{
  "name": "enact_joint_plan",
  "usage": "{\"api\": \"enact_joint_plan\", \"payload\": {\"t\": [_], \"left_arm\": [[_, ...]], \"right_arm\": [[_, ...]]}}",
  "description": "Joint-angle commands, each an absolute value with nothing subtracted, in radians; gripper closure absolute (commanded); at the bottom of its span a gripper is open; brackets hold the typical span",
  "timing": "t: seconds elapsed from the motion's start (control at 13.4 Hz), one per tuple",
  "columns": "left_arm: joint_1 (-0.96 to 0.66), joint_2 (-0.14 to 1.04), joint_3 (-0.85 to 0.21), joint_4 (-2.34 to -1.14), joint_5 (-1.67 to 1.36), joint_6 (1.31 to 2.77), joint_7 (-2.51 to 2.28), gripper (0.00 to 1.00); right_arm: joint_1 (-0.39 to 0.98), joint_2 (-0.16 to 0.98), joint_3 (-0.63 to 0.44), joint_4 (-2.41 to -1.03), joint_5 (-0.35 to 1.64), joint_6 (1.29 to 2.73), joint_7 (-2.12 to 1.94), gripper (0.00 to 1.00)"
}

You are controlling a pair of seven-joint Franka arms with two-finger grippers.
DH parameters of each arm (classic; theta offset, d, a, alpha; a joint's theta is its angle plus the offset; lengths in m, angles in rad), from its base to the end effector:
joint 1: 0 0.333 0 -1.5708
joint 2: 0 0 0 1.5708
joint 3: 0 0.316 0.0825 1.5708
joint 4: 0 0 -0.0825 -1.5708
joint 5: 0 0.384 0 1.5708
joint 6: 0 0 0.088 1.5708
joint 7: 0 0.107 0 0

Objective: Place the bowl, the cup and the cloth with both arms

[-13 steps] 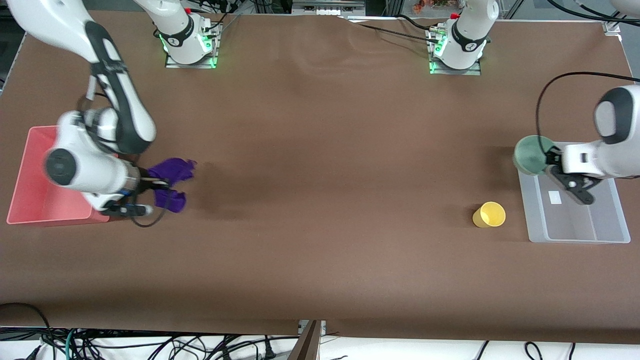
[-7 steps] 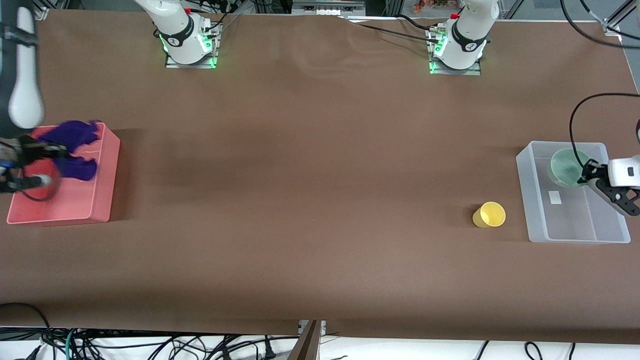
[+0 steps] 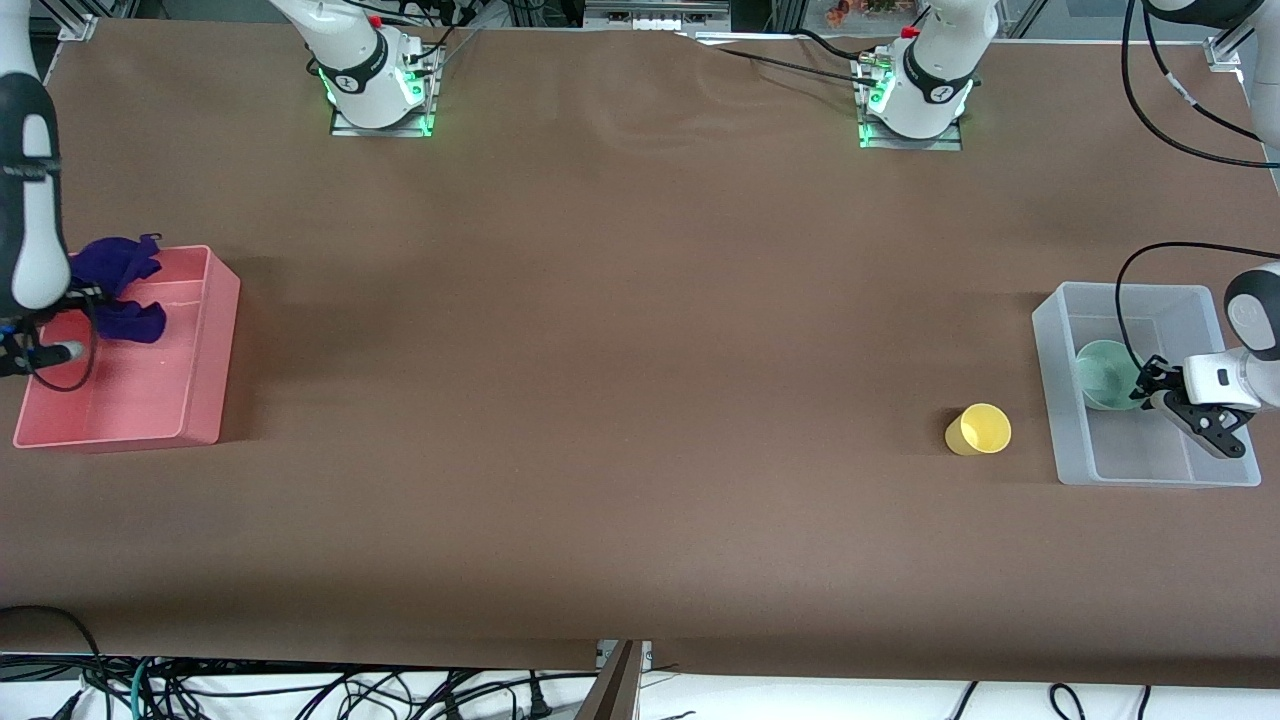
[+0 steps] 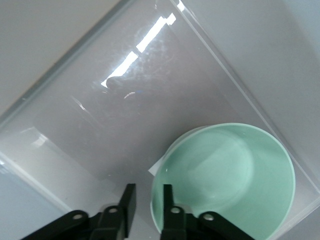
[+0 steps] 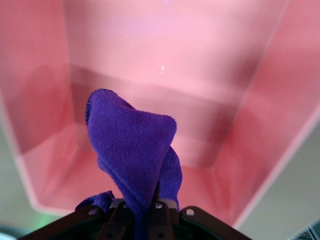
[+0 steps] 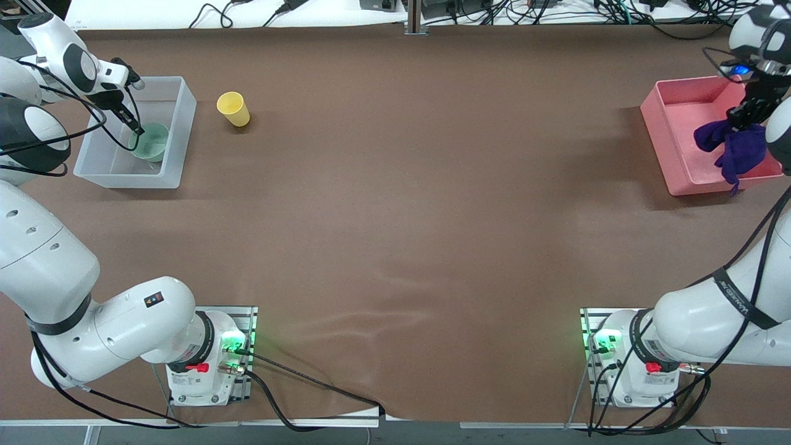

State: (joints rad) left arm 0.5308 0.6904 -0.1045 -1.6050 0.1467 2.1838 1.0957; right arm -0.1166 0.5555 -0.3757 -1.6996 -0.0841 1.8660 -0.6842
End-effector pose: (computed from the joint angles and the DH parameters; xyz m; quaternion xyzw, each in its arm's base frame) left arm 0.6161 0.2952 0.2172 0.9307 -0.3610 -0.0548 0.0193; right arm 0.5617 -0.2855 0.2695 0.9674 0.1206 -0.2218 0.0172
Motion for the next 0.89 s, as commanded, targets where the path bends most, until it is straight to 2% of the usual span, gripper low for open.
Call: {"api": "enact_joint_plan", "payload": {"t": [0.0,0.3,0.52,0.67,0.75,0.82], "left_arm": [[0.528,0.623,-0.127,-1.585,0.166,2.101,1.100,0.00],[0.378,0.467,-0.130,-1.580,0.153,1.901,0.845,0.00],[0.275,0.475,-0.127,-1.583,0.152,1.899,0.527,0.00],[0.249,0.518,-0.127,-1.586,0.127,1.981,0.317,0.01],[0.233,0.541,-0.127,-1.595,0.124,2.024,0.251,0.01],[0.224,0.570,-0.127,-1.595,0.117,2.054,0.195,0.01]], "right_arm": [[-0.114,0.604,-0.377,-1.706,-0.032,1.945,-0.699,1.00],[-0.115,0.663,-0.377,-1.742,0.009,2.074,-0.712,1.00],[-0.115,0.672,-0.376,-1.736,0.014,2.109,-0.710,1.00],[-0.114,0.675,-0.374,-1.727,0.050,2.121,-0.706,1.00],[-0.110,0.673,-0.373,-1.726,0.069,2.131,-0.698,0.46],[-0.109,0.666,-0.371,-1.712,0.104,2.128,-0.706,0.01]]}}
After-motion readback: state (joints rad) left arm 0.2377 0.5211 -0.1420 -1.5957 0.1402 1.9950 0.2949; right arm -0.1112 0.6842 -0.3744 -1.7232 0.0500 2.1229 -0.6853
